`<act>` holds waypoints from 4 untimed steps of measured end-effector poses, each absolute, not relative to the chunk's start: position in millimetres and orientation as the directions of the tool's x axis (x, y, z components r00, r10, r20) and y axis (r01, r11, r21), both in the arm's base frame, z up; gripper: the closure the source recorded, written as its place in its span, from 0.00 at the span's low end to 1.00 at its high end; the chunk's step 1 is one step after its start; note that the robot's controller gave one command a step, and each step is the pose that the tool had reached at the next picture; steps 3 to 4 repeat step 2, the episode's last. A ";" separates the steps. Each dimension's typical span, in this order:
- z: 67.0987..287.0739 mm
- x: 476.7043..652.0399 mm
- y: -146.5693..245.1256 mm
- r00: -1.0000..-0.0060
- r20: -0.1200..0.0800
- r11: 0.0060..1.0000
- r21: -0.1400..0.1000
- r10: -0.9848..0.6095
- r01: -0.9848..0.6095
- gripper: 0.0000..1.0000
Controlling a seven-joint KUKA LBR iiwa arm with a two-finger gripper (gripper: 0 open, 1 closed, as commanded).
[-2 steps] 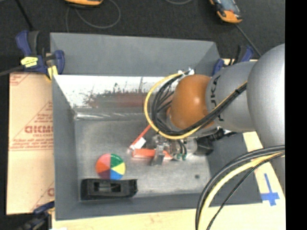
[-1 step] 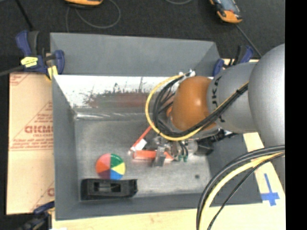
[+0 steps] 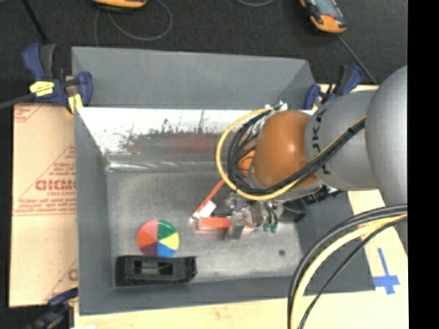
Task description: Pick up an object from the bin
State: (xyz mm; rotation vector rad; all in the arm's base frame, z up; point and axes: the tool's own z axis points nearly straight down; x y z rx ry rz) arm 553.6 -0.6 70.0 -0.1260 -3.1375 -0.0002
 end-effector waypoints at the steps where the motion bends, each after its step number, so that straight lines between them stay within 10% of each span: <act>1: 69.8 552.7 -10.7 -0.997 0.003 0.997 0.001 0.076 0.076 1.00; 2: 229.6 554.4 -8.7 -0.998 -0.005 0.998 -0.001 0.059 0.059 1.00; 4: 229.6 554.4 -8.7 -0.998 -0.005 0.998 -0.001 0.059 0.059 1.00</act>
Offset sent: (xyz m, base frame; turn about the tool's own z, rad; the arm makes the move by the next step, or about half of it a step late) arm -0.0005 -0.0064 0.1585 -0.0266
